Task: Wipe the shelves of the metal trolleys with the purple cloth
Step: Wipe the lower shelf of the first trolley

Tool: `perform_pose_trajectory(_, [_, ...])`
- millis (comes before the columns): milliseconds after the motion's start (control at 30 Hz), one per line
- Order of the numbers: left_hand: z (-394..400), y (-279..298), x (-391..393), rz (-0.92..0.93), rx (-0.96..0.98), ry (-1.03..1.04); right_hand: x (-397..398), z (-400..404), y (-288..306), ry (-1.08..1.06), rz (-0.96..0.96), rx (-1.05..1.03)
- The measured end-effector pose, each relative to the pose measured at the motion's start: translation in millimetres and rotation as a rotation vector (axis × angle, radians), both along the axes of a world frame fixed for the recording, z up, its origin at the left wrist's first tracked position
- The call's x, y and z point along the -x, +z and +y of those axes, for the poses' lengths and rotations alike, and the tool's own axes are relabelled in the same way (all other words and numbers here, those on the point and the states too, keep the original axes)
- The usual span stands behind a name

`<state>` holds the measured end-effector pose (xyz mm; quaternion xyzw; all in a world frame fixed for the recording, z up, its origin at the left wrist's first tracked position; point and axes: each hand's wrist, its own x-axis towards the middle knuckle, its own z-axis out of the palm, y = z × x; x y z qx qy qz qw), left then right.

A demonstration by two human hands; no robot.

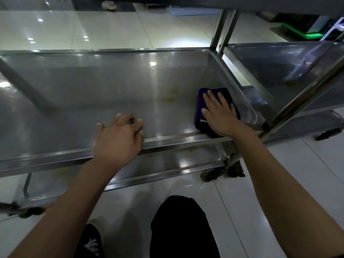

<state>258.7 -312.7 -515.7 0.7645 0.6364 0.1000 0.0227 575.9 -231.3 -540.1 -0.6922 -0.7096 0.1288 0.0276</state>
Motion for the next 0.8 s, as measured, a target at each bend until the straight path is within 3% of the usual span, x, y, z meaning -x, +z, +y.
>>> perform_pose_trajectory(133, [4, 11, 15, -0.062, 0.042, -0.046, 63, 15, 0, 0.145, 0.013, -0.029])
perform_pose_trajectory(233, [16, 20, 48, -0.132, 0.06, 0.041, 87, 20, -2, 0.174, 0.015, -0.038])
perform_pose_trajectory(400, [20, 13, 79, -0.005, 0.133, 0.098, 110, 24, -5, 0.154, 0.01, -0.027])
perform_pose_trajectory(800, [16, 4, 89, -0.044, 0.098, 0.128, 259, 45, 2, 0.402, 0.02, -0.034])
